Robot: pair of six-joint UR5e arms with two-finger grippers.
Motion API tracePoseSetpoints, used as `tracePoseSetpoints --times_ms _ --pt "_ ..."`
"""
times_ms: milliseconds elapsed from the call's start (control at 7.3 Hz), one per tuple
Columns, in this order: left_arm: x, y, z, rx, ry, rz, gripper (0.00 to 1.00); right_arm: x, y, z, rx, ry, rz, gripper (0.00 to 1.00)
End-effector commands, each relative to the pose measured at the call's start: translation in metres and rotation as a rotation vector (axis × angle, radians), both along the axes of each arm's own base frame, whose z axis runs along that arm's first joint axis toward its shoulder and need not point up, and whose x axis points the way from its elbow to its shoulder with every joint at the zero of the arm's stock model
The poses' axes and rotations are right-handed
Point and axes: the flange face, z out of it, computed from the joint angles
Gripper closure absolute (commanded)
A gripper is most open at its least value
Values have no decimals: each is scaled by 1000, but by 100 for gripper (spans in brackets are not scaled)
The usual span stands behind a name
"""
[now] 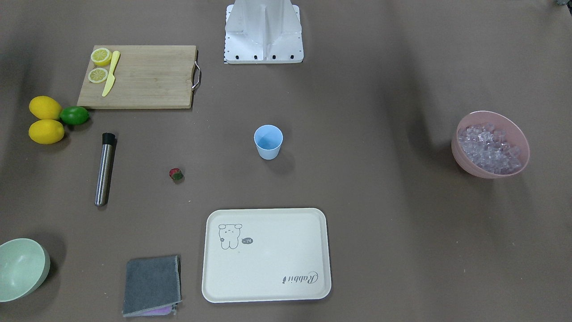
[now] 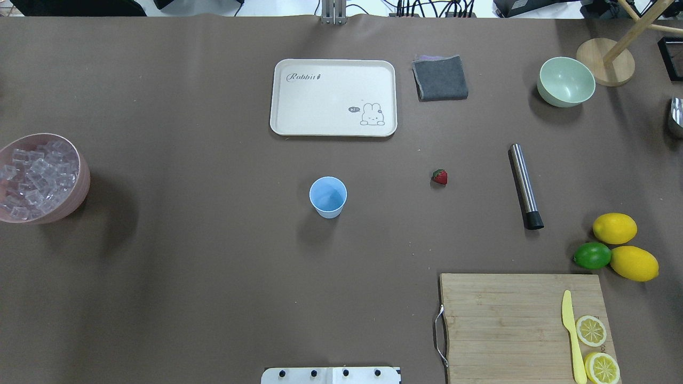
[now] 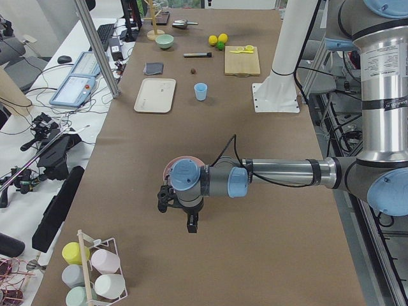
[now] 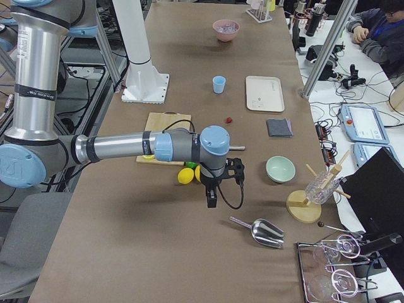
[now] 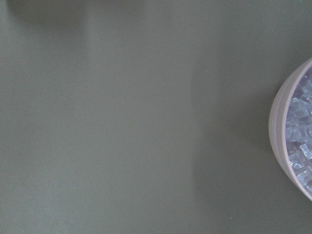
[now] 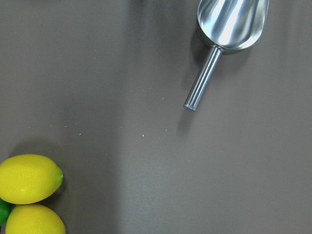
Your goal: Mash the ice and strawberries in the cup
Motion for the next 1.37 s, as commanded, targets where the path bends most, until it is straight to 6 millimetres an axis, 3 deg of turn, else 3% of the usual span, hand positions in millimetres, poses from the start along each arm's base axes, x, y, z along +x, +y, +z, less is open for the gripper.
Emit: tracePoseSetpoints --times_ms 0,822,959,1096,1233 --pt "0 0 0 -1 0 0 0 0 0 0 4 3 -2 0" --pt "0 -2 -3 23 -1 -2 0 -1 -11 -27 65 3 3 0" --pt "0 -1 -1 21 -2 -1 0 -1 -29 -22 73 10 5 0" --pt "-1 0 -1 21 -4 -3 0 -1 -27 -14 55 8 6 0" --pt "-1 0 -1 23 -4 -3 0 0 -24 -20 70 3 3 0"
